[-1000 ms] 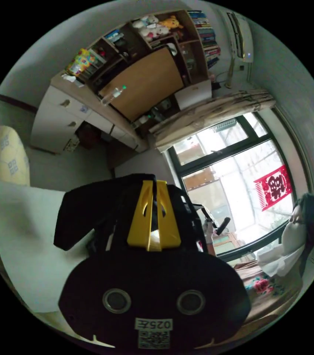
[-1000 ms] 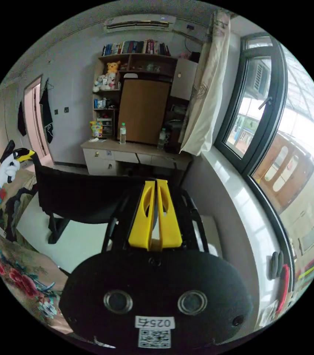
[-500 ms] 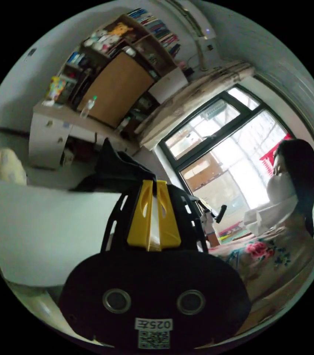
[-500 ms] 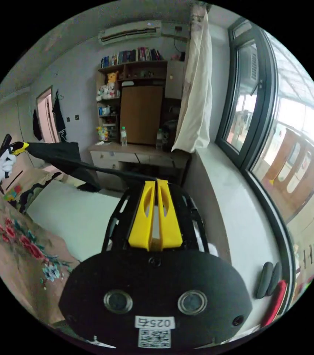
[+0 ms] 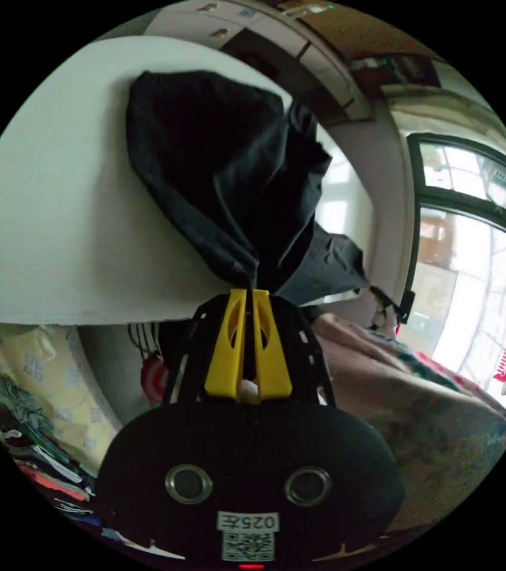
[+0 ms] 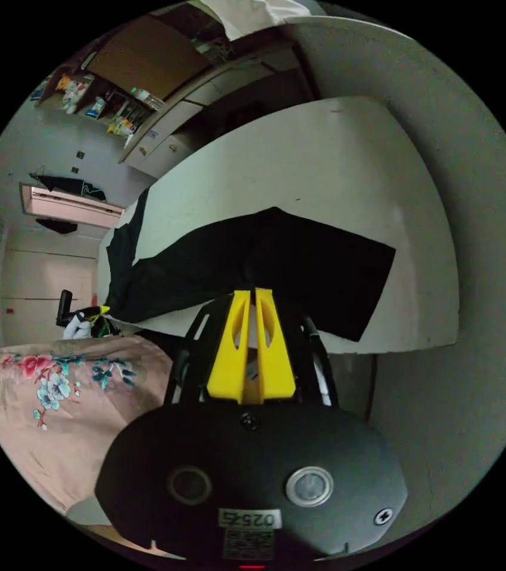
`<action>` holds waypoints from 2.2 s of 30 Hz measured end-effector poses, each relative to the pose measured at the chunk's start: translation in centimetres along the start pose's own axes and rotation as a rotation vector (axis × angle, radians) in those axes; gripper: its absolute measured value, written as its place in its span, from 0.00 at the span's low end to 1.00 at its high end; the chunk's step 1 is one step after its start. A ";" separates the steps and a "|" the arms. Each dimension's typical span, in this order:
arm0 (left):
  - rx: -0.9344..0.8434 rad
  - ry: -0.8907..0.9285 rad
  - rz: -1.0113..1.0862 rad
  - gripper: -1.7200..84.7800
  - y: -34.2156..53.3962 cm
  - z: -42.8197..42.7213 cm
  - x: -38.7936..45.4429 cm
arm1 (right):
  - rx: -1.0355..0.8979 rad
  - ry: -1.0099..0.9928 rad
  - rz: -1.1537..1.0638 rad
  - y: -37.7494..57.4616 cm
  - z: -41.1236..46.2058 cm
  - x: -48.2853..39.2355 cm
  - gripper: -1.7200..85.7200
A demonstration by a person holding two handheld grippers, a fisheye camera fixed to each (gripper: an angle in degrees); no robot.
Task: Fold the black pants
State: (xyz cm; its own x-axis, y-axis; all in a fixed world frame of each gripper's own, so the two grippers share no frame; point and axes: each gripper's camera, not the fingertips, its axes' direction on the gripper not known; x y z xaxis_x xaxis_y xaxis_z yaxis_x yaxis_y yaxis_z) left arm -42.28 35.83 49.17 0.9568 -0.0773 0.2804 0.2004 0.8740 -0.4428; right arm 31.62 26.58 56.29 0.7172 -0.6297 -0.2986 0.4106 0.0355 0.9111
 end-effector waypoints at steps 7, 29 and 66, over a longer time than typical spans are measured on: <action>0.192 0.081 -0.050 0.07 5.8 -6.9 -3.8 | 0.188 0.048 -0.054 -5.3 -5.4 -9.3 0.27; 0.214 -0.268 0.009 0.13 -5.4 -14.4 -12.1 | -0.104 0.144 -0.298 -25.6 14.5 -38.6 0.21; 0.544 0.146 -0.590 0.07 14.1 -21.2 -46.5 | 0.136 -0.022 0.484 -5.9 -7.7 -16.5 0.07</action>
State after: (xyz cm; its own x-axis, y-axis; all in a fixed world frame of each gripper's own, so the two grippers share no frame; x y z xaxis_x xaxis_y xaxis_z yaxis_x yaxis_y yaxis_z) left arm -79.48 41.55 11.81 0.7514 -0.6265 0.2074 0.5851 0.7778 0.2295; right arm 21.74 42.72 53.65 0.7949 -0.5820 0.1717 -0.0440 0.2270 0.9729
